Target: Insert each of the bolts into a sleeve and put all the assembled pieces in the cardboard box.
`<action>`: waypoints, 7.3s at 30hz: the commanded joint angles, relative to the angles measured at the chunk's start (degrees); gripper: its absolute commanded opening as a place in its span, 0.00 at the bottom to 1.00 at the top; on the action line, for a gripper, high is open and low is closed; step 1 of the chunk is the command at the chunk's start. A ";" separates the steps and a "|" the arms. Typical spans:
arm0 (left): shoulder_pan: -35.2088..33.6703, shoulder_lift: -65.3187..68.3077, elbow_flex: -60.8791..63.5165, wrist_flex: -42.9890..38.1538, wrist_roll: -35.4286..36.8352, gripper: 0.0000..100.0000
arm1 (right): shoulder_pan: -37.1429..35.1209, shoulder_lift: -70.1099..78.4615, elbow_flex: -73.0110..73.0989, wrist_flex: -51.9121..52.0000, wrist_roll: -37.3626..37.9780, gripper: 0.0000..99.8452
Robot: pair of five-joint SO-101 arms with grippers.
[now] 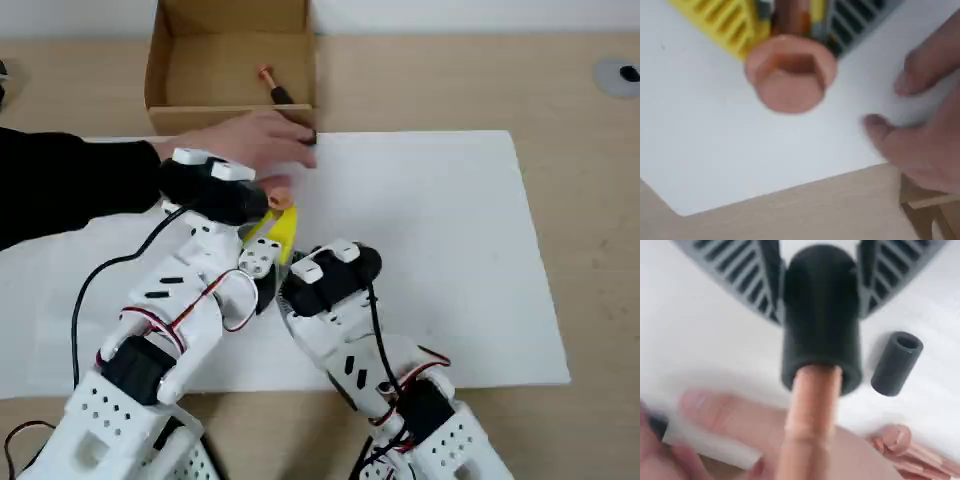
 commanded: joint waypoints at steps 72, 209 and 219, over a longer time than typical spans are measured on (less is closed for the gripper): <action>-36.22 -0.13 -4.75 28.31 2.81 0.11 | 9.98 -5.67 -9.71 -3.96 10.73 0.01; -48.44 24.31 -10.29 22.86 23.65 0.14 | 28.35 106.33 -103.43 52.31 54.95 0.15; -48.53 24.22 -5.45 16.44 30.68 0.12 | 29.58 124.79 -115.91 53.71 58.90 0.24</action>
